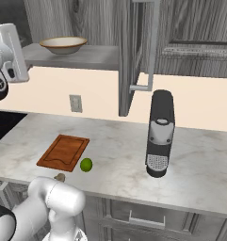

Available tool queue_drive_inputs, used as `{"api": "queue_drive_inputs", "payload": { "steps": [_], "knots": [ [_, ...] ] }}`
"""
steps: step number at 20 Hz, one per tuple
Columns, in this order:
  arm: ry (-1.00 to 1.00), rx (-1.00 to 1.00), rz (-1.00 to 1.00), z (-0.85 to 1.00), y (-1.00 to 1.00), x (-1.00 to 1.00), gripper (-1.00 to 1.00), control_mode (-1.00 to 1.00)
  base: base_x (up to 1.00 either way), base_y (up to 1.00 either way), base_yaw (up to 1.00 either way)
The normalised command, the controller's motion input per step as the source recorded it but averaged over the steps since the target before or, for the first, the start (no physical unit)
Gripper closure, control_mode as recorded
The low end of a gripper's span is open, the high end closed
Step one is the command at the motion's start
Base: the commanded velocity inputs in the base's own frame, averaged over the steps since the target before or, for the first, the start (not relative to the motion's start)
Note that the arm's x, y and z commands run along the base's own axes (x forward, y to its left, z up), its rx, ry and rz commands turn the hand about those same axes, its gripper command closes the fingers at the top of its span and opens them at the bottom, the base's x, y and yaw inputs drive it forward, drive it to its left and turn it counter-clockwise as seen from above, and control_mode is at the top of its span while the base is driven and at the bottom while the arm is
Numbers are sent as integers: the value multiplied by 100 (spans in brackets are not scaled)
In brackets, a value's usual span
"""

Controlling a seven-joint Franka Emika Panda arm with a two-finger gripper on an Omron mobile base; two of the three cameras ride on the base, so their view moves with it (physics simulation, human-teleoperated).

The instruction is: Open the cabinet. Place the bowl and condiment on the counter. Then place the lime and garlic on the cutting board.

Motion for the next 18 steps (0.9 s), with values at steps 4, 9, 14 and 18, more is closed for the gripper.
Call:
{"api": "queue_drive_inputs", "payload": {
  "steps": [4, 9, 14, 18],
  "knots": [
    [1, 0, 0, 3, 0, 27, -100, -100, 0, 0, 0],
    [0, 0, 0, 0, 0, 19, -100, -100, 0, 0, 0],
    [1, 0, 0, 0, 0, 16, -100, -100, 0, 0, 0],
    [5, 0, 0, 0, 4, 26, -100, -100, 0, 0, 0]
  ]
}}
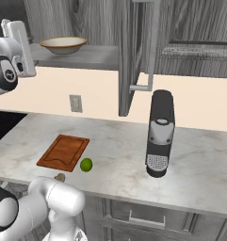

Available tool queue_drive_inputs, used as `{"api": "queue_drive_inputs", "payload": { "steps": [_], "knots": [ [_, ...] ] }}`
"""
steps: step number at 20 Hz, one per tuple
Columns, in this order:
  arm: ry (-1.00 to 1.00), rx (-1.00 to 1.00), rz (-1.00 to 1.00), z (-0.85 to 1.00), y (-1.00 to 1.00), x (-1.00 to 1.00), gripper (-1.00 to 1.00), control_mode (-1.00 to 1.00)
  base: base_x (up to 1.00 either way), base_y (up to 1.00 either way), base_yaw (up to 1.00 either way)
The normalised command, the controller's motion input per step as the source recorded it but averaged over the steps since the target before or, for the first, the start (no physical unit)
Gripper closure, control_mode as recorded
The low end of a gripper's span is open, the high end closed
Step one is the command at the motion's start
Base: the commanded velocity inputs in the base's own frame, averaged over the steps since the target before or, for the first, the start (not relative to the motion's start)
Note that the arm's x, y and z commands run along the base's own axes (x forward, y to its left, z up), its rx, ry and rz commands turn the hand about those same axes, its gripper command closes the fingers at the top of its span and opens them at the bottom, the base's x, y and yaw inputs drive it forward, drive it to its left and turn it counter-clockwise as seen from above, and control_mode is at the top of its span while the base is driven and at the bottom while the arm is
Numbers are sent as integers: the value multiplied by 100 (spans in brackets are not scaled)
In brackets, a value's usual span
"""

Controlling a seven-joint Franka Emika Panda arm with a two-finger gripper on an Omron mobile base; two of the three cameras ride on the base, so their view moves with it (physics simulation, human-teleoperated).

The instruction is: Open the cabinet. Place the bowl and condiment on the counter. Then place the lime and garlic on the cutting board.

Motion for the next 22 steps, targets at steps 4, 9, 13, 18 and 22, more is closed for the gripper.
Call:
{"api": "queue_drive_inputs", "payload": {
  "steps": [4, 9, 13, 18, 22],
  "knots": [
    [6, 0, 0, 0, 10, 25, -100, -100, 0, 0, 0],
    [2, 0, 0, 0, 13, 16, -100, -100, 0, 0, 0],
    [1, 0, 0, 0, 11, 21, -100, -100, 0, 0, 0],
    [1, 0, 0, 0, 0, 21, -100, -100, 0, 0, 0],
    [2, 0, 0, 0, 0, 20, -100, -100, 0, 0, 0]
  ]
}}
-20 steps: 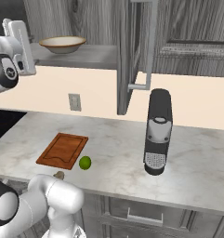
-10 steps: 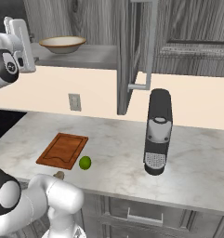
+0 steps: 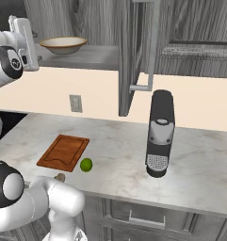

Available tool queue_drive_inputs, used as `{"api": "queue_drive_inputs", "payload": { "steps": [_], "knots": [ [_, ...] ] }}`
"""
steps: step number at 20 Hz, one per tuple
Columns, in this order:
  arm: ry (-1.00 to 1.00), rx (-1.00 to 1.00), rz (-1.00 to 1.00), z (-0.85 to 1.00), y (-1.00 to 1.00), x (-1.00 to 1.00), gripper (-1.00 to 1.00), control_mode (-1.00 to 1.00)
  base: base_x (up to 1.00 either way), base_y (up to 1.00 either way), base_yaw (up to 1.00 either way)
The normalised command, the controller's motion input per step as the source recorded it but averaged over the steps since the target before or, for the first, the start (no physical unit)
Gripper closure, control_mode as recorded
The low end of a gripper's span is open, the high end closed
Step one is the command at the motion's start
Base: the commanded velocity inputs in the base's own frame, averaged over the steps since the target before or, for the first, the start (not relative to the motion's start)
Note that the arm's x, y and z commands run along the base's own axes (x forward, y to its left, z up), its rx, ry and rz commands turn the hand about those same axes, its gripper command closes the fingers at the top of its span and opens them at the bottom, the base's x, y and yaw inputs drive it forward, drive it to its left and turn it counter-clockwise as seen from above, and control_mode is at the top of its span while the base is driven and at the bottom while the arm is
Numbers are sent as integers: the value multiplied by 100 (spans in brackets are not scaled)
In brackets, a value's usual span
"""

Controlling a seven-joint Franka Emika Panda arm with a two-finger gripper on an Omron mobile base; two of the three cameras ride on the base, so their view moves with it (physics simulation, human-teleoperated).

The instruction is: Open the cabinet. Place the bowl and condiment on the counter. Then place the lime and garlic on the cutting board.

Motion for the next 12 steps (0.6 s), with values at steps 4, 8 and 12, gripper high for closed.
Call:
{"api": "queue_drive_inputs", "payload": {
  "steps": [4, 8, 12],
  "knots": [
    [3, 0, 0, -1, 0, 15, -100, -100, 0, 0, 0],
    [3, 0, 0, 0, 0, 17, -100, -100, 0, 0, 0],
    [2, 0, 0, -2, 0, 17, -100, -100, 0, 0, 0]
  ]
}}
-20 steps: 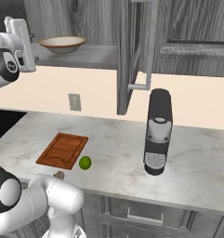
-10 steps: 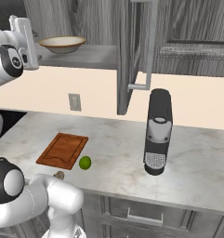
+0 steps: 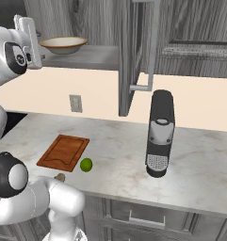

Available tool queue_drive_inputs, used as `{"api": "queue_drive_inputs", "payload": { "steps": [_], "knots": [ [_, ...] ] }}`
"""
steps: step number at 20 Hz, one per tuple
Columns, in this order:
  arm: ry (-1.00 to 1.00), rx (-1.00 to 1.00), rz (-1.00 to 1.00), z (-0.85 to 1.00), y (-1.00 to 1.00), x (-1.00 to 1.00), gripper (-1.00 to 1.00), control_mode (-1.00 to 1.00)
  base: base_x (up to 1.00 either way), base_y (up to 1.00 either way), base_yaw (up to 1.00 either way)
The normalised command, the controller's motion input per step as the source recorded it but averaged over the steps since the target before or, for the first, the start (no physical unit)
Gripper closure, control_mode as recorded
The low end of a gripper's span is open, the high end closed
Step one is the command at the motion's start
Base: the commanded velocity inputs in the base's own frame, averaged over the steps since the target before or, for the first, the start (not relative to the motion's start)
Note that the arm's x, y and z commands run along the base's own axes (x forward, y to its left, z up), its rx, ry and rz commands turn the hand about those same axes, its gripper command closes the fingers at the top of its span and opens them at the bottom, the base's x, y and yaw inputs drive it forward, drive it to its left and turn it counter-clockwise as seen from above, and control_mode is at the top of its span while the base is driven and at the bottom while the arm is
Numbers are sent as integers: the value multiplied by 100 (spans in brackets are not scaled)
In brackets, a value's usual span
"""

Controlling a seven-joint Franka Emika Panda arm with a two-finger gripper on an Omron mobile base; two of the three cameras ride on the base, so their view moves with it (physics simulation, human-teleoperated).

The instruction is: Open the cabinet. Place the bowl and condiment on the counter. Then place the lime and garlic on the cutting board.

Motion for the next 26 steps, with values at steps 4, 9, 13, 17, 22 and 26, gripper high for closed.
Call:
{"api": "queue_drive_inputs", "payload": {
  "steps": [4, 9, 13, 17, 22, 26],
  "knots": [
    [3, 0, 0, -7, 0, 18, -100, -100, 0, 0, 0],
    [2, 0, 0, -9, 0, 18, -100, -100, 0, 0, 0],
    [2, 0, 0, -5, 0, 23, -100, -100, 0, 0, 0],
    [3, 0, 0, -13, 4, 28, -100, -100, 0, 0, 0],
    [2, -1, 0, -7, 11, 27, -100, -100, 0, 0, 0],
    [1, 0, 0, 0, 16, 22, -100, -100, 0, 0, 0]
  ]
}}
